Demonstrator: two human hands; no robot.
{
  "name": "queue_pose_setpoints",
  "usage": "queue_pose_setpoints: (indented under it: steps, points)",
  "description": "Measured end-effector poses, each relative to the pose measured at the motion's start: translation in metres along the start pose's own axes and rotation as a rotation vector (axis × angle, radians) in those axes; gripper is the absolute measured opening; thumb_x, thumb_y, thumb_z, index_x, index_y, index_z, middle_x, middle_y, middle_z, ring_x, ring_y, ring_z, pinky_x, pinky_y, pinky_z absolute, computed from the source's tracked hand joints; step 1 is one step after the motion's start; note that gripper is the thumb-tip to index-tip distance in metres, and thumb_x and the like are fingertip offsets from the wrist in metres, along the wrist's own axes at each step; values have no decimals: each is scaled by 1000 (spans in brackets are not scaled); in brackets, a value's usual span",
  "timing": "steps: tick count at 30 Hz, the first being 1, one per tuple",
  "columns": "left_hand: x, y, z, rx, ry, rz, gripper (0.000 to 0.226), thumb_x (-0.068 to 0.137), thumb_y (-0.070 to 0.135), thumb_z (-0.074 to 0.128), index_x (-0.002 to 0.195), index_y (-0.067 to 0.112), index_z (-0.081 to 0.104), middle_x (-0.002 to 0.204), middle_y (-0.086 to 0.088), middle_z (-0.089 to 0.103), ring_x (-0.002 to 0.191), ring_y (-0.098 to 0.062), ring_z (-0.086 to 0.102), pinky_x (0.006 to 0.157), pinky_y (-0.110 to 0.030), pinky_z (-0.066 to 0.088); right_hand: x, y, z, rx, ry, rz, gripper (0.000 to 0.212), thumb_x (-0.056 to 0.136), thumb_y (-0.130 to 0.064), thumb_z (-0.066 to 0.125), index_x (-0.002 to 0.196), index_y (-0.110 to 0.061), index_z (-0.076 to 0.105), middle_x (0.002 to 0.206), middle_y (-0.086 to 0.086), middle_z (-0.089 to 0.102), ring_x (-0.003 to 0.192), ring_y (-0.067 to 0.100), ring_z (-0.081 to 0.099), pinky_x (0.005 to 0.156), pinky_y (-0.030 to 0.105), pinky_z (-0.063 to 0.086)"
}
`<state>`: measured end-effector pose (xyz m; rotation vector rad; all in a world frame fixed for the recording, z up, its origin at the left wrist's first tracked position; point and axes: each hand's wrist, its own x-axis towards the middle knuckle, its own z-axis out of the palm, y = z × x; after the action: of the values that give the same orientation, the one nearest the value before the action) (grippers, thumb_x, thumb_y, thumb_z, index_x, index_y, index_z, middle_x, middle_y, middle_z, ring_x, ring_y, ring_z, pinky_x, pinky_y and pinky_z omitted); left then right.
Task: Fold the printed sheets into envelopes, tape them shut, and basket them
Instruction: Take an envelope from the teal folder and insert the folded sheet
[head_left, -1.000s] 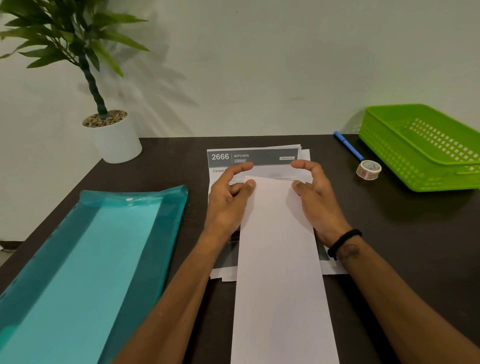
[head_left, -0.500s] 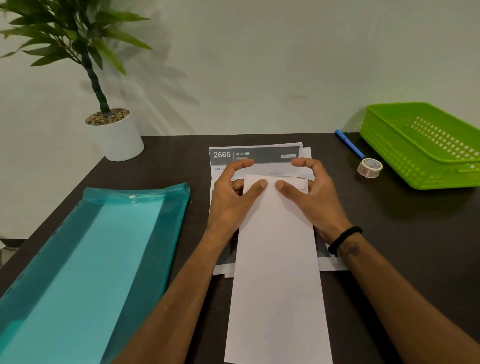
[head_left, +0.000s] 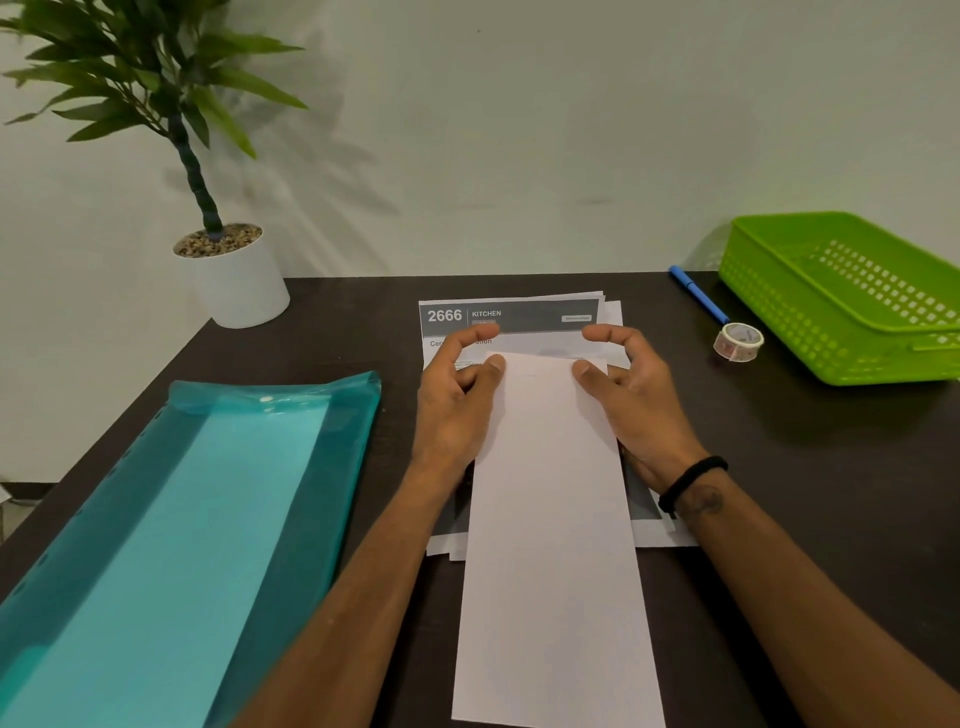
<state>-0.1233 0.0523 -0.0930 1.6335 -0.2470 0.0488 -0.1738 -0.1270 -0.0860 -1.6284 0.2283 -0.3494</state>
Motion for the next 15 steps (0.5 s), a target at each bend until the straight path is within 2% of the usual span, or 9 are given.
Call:
queue_pose_setpoints:
  steps: [1, 3, 4, 6, 8, 10, 12, 14, 15]
  points:
    - [0, 0, 0, -2, -1, 0, 30, 104, 18, 58, 127, 38, 62, 85, -18, 73, 84, -47, 65, 69, -53, 57, 0, -1, 0, 21, -2, 9, 33, 103, -14, 62, 128, -35, 58, 97, -1, 72, 84, 14, 75, 73, 33, 64]
    - [0, 0, -1, 1, 4, 0, 31, 105, 16, 56, 126, 38, 62, 92, -2, 75, 89, -41, 67, 73, -51, 58, 0, 0, 0, 24, 0, 18, 31, 105, -12, 56, 128, -33, 58, 97, -5, 70, 80, 7, 73, 74, 26, 61]
    - [-1, 1, 0, 0, 2, 1, 32, 105, 14, 55, 127, 38, 62, 94, 3, 75, 90, -40, 68, 73, -51, 58, 0, 0, -1, 10, 10, 12, 31, 106, -12, 54, 129, -32, 58, 98, -10, 66, 79, -1, 69, 73, 17, 58]
    - [-1, 2, 0, -4, -8, 1, 35, 106, 12, 52, 128, 36, 62, 98, -4, 74, 88, -42, 67, 72, -54, 58, 1, 0, 0, -2, 23, -6, 30, 108, -11, 50, 130, -29, 58, 108, -14, 59, 83, -12, 61, 69, 5, 46]
    - [-1, 1, 0, -13, -4, 5, 36, 106, 10, 51, 129, 36, 62, 103, -8, 74, 89, -45, 68, 74, -59, 57, 2, -1, 0, 5, 31, -1, 29, 109, -13, 47, 130, -29, 59, 129, -12, 53, 97, -8, 55, 74, 7, 38]
    - [-2, 1, 0, -27, -1, 6, 36, 106, 12, 52, 128, 39, 61, 98, -5, 75, 90, -47, 67, 73, -59, 57, 0, -6, 1, 29, 54, 5, 26, 109, -17, 48, 130, -27, 60, 125, -13, 55, 93, -8, 59, 69, 7, 43]
    - [-2, 3, 1, -17, -7, -6, 34, 104, 18, 59, 132, 38, 58, 95, 5, 75, 87, -31, 72, 70, -44, 63, -3, -7, 1, 33, 43, -1, 27, 103, -26, 62, 130, -27, 59, 110, -12, 63, 82, -6, 67, 62, 11, 53]
    - [-3, 6, 3, 22, -23, 2, 45, 97, 26, 70, 138, 36, 54, 114, 9, 70, 93, -15, 72, 69, -26, 63, -4, -5, 1, 6, 2, -26, 44, 89, -34, 79, 128, -33, 57, 106, -7, 70, 84, 11, 73, 66, 26, 62]
    - [-3, 6, 4, 44, -36, 22, 50, 93, 29, 75, 138, 35, 53, 127, 11, 64, 100, -13, 71, 74, -25, 63, -4, -4, 1, -30, -17, -48, 53, 82, -38, 84, 127, -36, 57, 110, -13, 68, 90, 14, 73, 71, 29, 62]
